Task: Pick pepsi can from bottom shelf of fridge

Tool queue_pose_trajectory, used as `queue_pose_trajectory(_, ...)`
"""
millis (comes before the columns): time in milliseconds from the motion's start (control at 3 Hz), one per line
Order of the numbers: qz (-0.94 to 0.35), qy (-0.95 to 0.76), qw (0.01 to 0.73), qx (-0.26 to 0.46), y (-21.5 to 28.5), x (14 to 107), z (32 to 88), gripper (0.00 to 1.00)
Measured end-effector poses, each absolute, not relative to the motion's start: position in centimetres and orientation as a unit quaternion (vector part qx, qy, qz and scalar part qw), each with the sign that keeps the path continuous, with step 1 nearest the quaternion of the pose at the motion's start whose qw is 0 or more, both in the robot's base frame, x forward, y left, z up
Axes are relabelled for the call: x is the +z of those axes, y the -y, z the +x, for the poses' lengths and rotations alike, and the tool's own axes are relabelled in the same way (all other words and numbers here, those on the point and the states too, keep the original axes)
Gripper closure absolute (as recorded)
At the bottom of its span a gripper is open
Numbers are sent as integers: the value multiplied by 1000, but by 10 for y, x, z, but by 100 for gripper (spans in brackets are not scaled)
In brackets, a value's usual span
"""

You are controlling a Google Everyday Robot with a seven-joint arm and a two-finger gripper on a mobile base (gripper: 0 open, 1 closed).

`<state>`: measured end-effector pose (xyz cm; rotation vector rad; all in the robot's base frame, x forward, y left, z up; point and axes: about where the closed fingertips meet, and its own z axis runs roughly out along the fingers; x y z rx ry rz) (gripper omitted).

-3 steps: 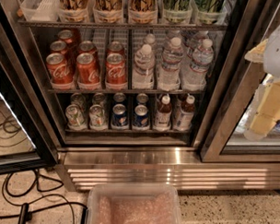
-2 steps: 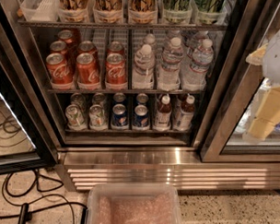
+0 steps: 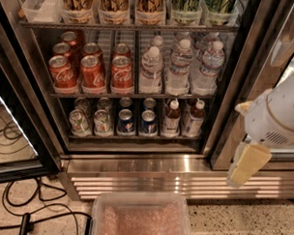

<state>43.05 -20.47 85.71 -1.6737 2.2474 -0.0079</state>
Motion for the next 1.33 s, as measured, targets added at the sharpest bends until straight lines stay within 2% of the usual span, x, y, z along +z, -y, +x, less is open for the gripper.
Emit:
queue_pose_trajectory(333, -609, -773, 175, 31, 186, 807, 429, 0)
queue_pose_trajectory(667, -612, -771, 176, 31, 185, 803, 429, 0)
queue_pose_trajectory(1333, -621, -748, 196, 126, 147, 726, 436, 0)
